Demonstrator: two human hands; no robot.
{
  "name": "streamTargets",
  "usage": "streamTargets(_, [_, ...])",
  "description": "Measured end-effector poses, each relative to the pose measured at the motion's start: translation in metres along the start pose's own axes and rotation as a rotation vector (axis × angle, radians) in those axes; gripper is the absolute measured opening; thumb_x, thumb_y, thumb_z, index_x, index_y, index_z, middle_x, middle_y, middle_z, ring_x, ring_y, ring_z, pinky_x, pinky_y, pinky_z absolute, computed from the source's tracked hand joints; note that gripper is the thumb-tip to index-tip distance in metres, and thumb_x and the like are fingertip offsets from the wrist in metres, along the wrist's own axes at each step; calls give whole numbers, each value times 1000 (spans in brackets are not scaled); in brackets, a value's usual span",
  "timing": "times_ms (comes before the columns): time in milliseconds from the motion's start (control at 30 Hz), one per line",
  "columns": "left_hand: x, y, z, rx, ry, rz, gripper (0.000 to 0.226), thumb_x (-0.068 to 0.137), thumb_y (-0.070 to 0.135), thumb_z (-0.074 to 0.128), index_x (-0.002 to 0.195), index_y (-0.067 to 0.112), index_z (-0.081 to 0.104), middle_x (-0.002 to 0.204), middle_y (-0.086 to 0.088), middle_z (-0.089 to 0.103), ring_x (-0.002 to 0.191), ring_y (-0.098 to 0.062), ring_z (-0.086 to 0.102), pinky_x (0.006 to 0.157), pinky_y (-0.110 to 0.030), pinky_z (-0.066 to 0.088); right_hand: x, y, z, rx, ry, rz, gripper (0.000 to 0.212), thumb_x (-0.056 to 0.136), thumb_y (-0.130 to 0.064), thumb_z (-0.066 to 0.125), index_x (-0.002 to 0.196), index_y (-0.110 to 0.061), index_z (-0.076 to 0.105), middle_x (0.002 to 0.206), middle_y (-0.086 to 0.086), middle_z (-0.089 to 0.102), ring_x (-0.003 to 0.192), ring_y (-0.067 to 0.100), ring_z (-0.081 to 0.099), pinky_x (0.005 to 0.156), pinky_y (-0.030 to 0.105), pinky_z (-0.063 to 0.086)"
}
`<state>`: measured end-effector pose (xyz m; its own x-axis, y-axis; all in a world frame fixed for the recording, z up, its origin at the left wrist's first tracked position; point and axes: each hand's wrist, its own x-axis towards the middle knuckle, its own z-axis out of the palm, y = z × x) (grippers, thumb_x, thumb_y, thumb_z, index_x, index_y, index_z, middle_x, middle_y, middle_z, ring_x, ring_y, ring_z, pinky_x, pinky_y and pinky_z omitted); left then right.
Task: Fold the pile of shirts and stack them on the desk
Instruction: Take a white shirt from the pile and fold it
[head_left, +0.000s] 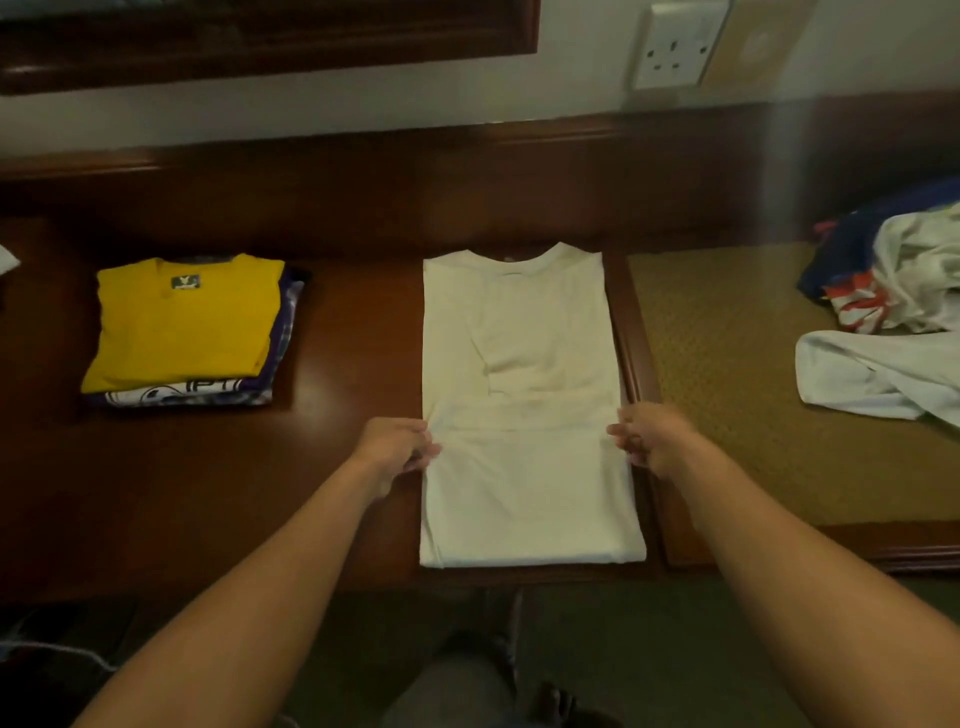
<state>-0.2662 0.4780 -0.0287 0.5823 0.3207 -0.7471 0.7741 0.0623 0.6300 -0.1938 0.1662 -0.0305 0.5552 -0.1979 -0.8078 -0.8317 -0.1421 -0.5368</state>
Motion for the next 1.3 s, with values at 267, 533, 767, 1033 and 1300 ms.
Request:
streamTargets(267, [39, -10, 2, 358, 102, 277, 20, 84, 18, 82, 102, 16, 72, 86, 1, 70, 79, -17, 66, 81, -34, 56, 29, 9, 13, -524, 231, -351, 26, 87, -21, 77, 105, -3, 72, 104, 13, 71, 100, 32, 67, 89, 41, 53])
streamTargets(533, [71, -12, -4, 505, 86, 280, 20, 80, 26, 84, 95, 14, 78, 82, 3, 74, 80, -18, 71, 82, -39, 60, 37, 5, 21, -593, 336, -381, 7, 90, -21, 74, 90, -15, 73, 103, 8, 73, 91, 22, 64, 78, 27, 46])
streamTargets(767, [57, 9, -5, 403, -65, 307, 14, 85, 20, 81, 99, 17, 76, 94, 8, 73, 70, 1, 66, 62, -14, 51, 35, -3, 4, -486, 235, -428, 12, 84, -19, 80, 76, -20, 72, 81, -7, 69, 79, 10, 63, 65, 24, 43])
streamTargets(1033, [79, -5, -6, 433, 48, 391, 26, 83, 26, 84, 103, 11, 77, 92, 8, 73, 83, -7, 68, 80, -26, 55, 51, 1, 2, -358, 183, -322, 12, 80, -18, 85, 76, -22, 74, 84, 3, 74, 67, 16, 64, 71, 36, 58])
streamTargets(1300, [87, -15, -16, 565, 102, 396, 25, 80, 39, 85, 92, 18, 76, 84, 3, 72, 79, -13, 68, 74, -32, 56, 51, 3, 2, -400, 268, -382, 7, 81, -21, 83, 78, -20, 77, 79, -4, 73, 81, 20, 70, 76, 36, 58])
